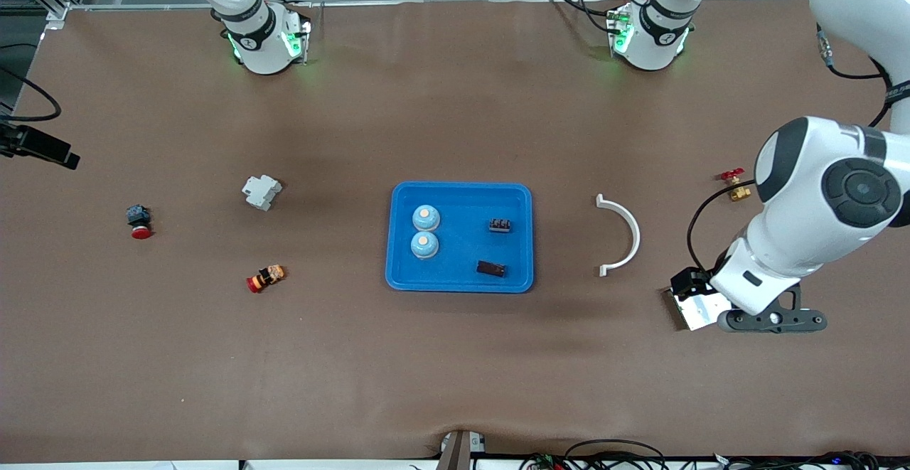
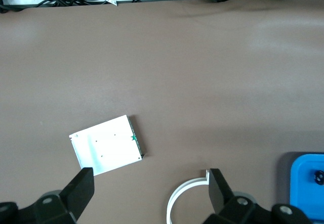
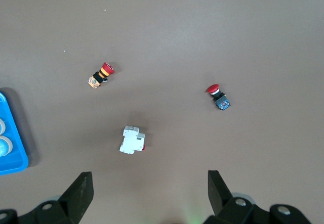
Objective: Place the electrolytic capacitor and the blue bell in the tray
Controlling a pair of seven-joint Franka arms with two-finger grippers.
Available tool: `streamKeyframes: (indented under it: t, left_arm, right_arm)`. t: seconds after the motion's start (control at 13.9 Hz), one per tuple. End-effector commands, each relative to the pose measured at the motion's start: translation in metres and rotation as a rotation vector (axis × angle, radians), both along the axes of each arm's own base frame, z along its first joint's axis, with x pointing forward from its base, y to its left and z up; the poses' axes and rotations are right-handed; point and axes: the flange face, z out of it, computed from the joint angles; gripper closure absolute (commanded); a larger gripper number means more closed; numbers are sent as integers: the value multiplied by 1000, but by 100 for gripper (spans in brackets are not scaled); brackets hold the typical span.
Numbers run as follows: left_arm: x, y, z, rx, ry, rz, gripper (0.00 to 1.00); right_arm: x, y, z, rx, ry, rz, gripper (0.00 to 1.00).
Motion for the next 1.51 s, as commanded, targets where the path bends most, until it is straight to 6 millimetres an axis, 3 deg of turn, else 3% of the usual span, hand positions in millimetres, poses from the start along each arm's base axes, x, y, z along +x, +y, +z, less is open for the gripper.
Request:
streamKeyframes:
  t: [0.0,0.29,0.43,0.57,0.86,1.22,1.36,1.44]
  left_arm:
    - [-24,13,21,4,9,-21,0]
    - [-41,-11,39,23,33,-43,0]
    - [-45,-12,49,19,32,-28,0]
    - [-52,-9,65,8,31,-43,0]
    - [-73,-13,94,1,58,-52,0]
    - [-102,1,132,-2,97,-81,0]
    - [-112,2,143,0,105,-79,0]
    - [-116,2,145,4,118,-78,0]
  right_arm:
    - [-5,-1,7,3,-2,47,0]
    - [-3,20,5,8,-1,73,0]
    - [-1,45,5,6,-7,118,0]
    - [0,49,4,12,-6,121,0]
    - [-1,50,1,14,-2,124,0]
    - [-4,48,-1,38,-2,118,0]
    - [-6,40,-1,38,1,106,0]
    - [-10,23,-6,40,7,75,0]
